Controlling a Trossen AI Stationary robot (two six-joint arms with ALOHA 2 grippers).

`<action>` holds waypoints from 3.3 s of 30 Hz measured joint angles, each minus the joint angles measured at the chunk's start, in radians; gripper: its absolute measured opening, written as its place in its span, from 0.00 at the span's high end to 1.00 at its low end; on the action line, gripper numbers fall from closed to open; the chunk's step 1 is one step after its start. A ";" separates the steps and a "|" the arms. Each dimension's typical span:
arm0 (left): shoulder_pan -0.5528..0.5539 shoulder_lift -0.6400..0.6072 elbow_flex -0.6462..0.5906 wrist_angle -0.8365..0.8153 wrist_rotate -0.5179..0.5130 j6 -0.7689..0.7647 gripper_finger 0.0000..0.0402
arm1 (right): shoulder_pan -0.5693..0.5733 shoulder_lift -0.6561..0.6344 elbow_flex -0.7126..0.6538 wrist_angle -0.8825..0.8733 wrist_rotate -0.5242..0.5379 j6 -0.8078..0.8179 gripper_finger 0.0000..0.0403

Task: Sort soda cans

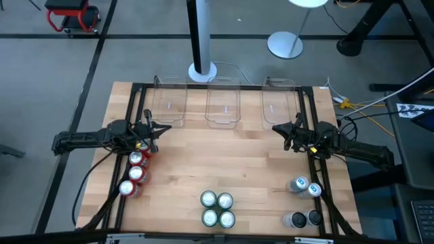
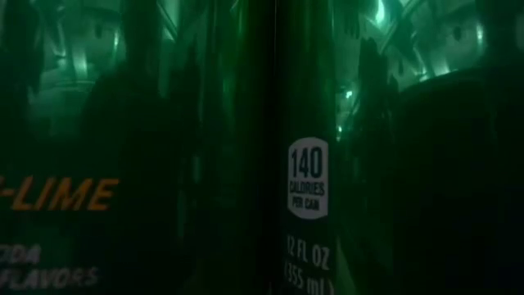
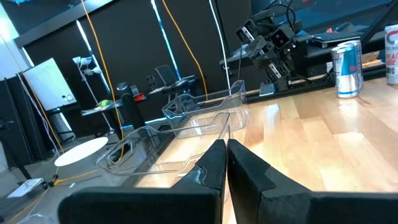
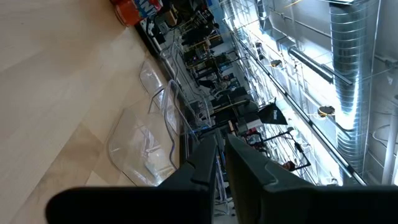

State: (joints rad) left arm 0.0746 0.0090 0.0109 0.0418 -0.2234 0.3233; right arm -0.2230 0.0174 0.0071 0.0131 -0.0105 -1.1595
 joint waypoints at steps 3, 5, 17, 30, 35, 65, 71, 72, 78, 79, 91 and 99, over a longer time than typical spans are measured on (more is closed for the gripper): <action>0.000 0.000 0.000 0.002 0.001 -0.080 0.98 | 0.000 0.000 0.000 0.000 0.000 0.000 0.91; 0.000 0.000 0.000 0.002 0.001 -0.175 0.98 | 0.000 0.000 0.000 0.000 0.000 0.000 0.91; 0.000 0.000 0.000 0.079 0.002 -0.341 0.98 | 0.000 0.000 0.000 0.007 0.000 0.000 0.91; 0.000 0.043 0.255 -0.120 -0.052 -0.403 0.98 | 0.000 0.000 0.000 0.040 0.152 -0.101 0.91; 0.000 0.177 0.451 -0.299 -0.098 -0.416 0.98 | 0.000 0.000 0.000 0.046 0.159 -0.130 0.91; 0.000 0.610 1.094 -1.372 -0.050 -0.980 0.97 | 0.000 0.000 0.000 0.031 0.159 -0.131 0.91; 0.000 0.610 1.094 -1.344 -0.075 -1.026 0.83 | 0.000 0.000 0.000 0.029 0.159 -0.130 0.91; 0.000 0.610 1.094 -1.333 -0.075 -1.024 0.79 | 0.000 0.000 0.000 0.029 0.158 -0.130 0.91; 0.000 0.610 1.085 -1.330 -0.088 -1.061 0.53 | 0.000 0.000 0.000 0.027 0.152 -0.130 0.91; 0.000 0.610 1.078 -1.330 -0.093 -1.070 0.49 | 0.000 0.000 0.000 0.027 0.152 -0.130 0.91; 0.000 0.689 1.023 -1.294 -0.065 -0.946 0.26 | 0.000 0.000 0.000 0.033 0.156 -0.145 0.91; 0.000 0.927 1.023 -1.362 0.101 -0.909 0.26 | 0.000 0.000 0.000 0.034 0.161 -0.156 0.91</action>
State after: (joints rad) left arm 0.0746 0.9363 1.0336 -1.3199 -0.1223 -0.5857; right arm -0.2230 0.0173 0.0074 0.0471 0.1501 -1.3152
